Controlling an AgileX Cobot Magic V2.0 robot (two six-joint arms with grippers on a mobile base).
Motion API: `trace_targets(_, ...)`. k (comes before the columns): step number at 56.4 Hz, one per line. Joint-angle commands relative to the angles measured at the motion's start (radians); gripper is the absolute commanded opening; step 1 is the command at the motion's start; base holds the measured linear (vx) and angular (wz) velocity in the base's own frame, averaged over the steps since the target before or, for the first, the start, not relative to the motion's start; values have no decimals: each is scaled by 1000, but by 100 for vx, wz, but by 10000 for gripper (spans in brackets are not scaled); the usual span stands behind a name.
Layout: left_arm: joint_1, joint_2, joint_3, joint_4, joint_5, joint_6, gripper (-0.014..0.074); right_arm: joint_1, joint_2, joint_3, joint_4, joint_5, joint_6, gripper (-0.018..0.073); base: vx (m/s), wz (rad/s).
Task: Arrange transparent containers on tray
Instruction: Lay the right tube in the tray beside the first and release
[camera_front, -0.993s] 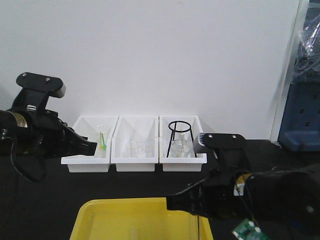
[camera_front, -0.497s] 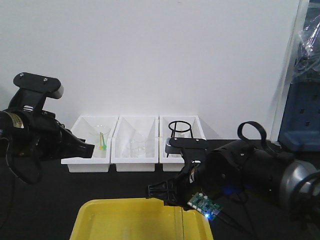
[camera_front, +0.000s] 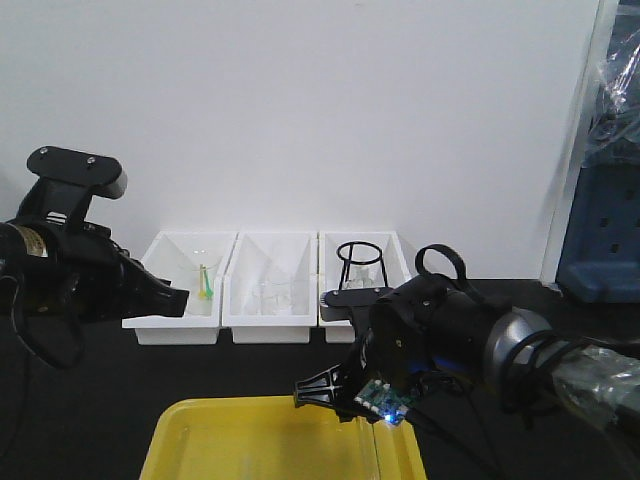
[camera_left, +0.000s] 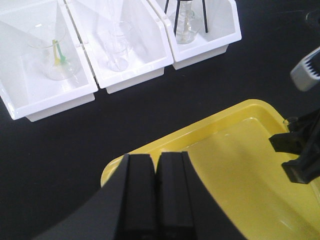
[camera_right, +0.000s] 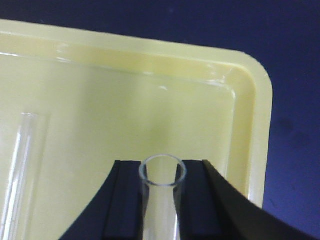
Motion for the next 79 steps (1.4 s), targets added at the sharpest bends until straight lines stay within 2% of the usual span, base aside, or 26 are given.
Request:
trace_targets(1,-5,-35,-32,-11,-67,-9,-7,-7,-27,-63,-26,-17,6,-9,0,0)
trace_targets(64,-5,-35,-32,-13,-66,-9,-7,-7,49,-78,-65,-87,17,0,0,0)
trace_targets(71,-5,-35,-32,-13,-66,-9,-7,-7,49,-78,-65,-106,17,23,0,0)
trace_targets(79,-5,-35,-32,-13,-66,-9,-7,-7,49,-77,-65,-127,16,89,0,0)
